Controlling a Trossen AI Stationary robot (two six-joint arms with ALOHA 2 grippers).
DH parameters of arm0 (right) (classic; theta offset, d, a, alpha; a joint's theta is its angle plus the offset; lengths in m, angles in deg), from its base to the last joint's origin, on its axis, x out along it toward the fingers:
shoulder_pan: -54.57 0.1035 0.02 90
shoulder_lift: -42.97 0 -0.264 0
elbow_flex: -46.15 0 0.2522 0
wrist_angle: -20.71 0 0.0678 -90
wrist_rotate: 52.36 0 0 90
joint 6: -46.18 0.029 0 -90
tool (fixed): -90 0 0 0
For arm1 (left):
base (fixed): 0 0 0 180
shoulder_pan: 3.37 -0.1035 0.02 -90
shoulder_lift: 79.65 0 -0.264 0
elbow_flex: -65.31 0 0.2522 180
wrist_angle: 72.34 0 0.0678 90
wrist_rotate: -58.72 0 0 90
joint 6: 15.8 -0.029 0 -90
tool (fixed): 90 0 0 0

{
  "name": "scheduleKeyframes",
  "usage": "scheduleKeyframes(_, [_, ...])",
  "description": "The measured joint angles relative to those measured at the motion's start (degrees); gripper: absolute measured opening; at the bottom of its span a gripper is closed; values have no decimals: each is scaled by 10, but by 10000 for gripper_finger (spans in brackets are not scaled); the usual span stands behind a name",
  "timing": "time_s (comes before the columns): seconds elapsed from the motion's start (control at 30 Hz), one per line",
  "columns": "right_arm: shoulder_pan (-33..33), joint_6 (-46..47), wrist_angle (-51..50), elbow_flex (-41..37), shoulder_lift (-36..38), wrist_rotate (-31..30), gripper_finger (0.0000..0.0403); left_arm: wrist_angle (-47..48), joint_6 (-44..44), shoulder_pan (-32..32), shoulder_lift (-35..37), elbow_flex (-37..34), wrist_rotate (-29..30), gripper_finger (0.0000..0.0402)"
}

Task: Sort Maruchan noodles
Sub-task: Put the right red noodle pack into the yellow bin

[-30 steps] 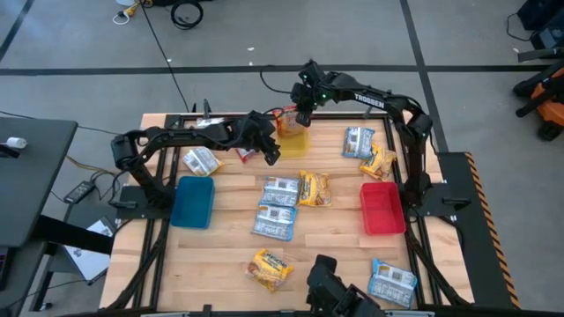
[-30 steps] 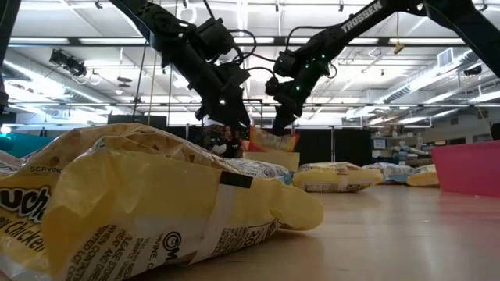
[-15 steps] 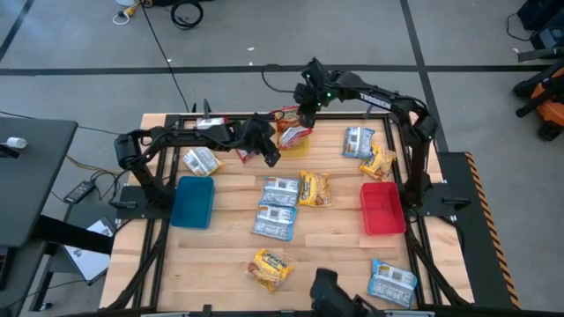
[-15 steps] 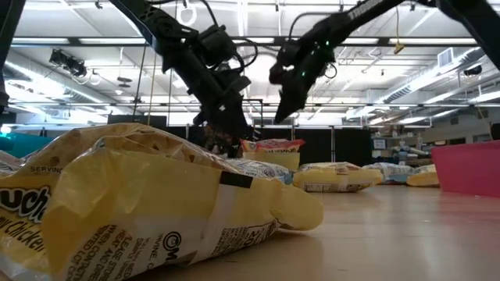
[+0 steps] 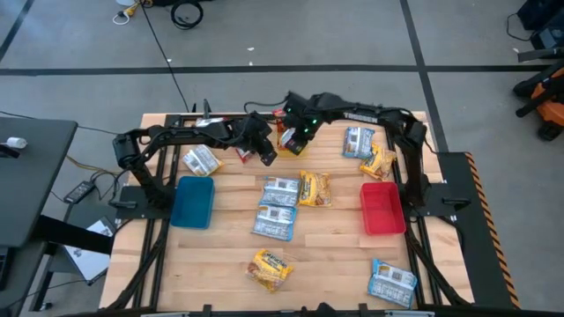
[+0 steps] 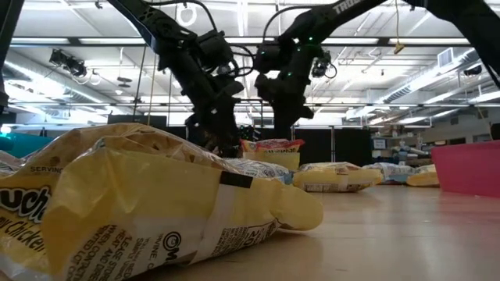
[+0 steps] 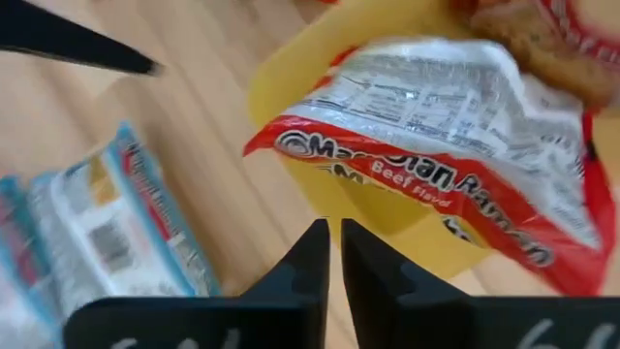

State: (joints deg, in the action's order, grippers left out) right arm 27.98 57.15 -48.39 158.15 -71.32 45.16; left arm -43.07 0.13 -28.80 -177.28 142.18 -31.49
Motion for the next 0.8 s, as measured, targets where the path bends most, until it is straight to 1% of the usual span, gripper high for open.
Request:
scheduleKeyframes(0.07, [7, 36, 4, 0, -6, -18, 17, 46, -8, -8, 10, 0, 1, 164])
scheduleKeyframes(0.17, [10, 69, 5, 0, -8, -21, 6, 96, -29, -22, 29, 0, 5, 164])
scheduleKeyframes(0.3, [9, 101, 4, 0, -8, -52, 12, 120, -37, -35, 51, 0, 15, 164])
scheduleKeyframes(0.53, [3, 129, 11, -21, -20, -49, 5, 149, -61, -46, 87, 0, 27, 164])
scheduleKeyframes(0.67, [3, 152, 54, -37, -35, -46, 9, 168, -62, -51, 109, 0, 36, 164])
scheduleKeyframes(0.8, [0, 177, 121, -38, -38, -47, 8, 173, -64, -51, 124, 1, 37, 164])
